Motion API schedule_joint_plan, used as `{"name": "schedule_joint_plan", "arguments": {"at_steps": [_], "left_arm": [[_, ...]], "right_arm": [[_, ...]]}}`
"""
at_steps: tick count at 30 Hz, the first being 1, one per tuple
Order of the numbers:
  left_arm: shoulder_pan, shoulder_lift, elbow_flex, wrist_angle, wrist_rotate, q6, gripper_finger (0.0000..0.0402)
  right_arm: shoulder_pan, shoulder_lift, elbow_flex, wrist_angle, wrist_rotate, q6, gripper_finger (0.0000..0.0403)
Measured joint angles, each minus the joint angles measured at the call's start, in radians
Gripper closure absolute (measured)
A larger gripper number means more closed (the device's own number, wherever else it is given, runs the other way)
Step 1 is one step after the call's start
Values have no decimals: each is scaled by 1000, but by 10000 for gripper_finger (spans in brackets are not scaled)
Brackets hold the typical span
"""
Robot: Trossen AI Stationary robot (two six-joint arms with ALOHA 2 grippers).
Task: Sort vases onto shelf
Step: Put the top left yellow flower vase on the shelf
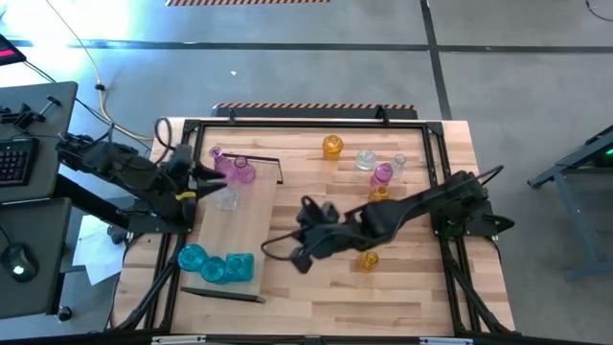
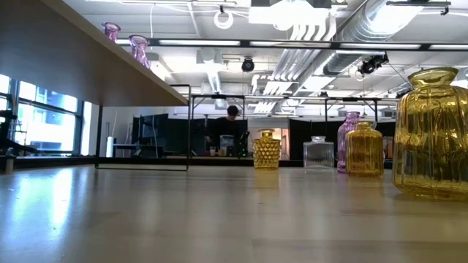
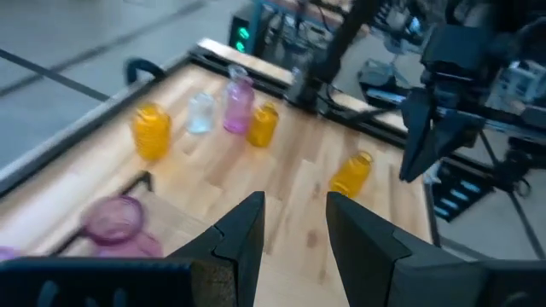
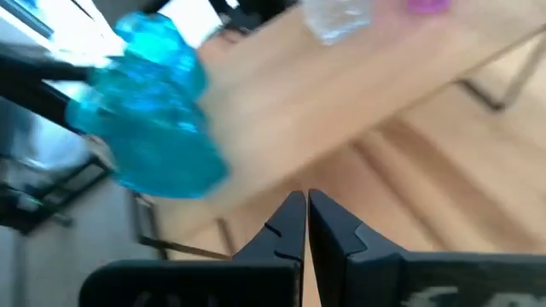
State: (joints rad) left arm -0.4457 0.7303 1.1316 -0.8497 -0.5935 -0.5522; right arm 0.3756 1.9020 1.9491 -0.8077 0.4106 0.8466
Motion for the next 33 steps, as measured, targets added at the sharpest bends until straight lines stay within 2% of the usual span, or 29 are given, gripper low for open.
{"name": "schedule_joint_plan", "arguments": {"at_steps": [5, 8, 14, 20, 24, 28, 33], "left_arm": [[0, -73, 0, -71, -119, -18, 282], [0, -124, 0, -102, -133, -43, 282], [0, -187, 0, -124, -161, -45, 282], [0, -208, 0, -126, -388, 22, 282], [0, -219, 0, -126, -486, 17, 282], [0, -240, 0, -127, -514, -10, 282], [0, -297, 0, -151, -596, -142, 282]], "right_arm": [[-72, -67, 0, -183, -66, -107, 402], [-120, -89, 0, -245, -79, -186, 390], [-250, -111, 0, -263, -181, -336, 304], [-429, -109, 0, -320, -232, -515, 211], [-570, -109, 0, -295, -259, -669, 178], [-724, -97, 0, -285, -382, -779, 172], [-890, -26, 0, -292, -610, -878, 172]]}}
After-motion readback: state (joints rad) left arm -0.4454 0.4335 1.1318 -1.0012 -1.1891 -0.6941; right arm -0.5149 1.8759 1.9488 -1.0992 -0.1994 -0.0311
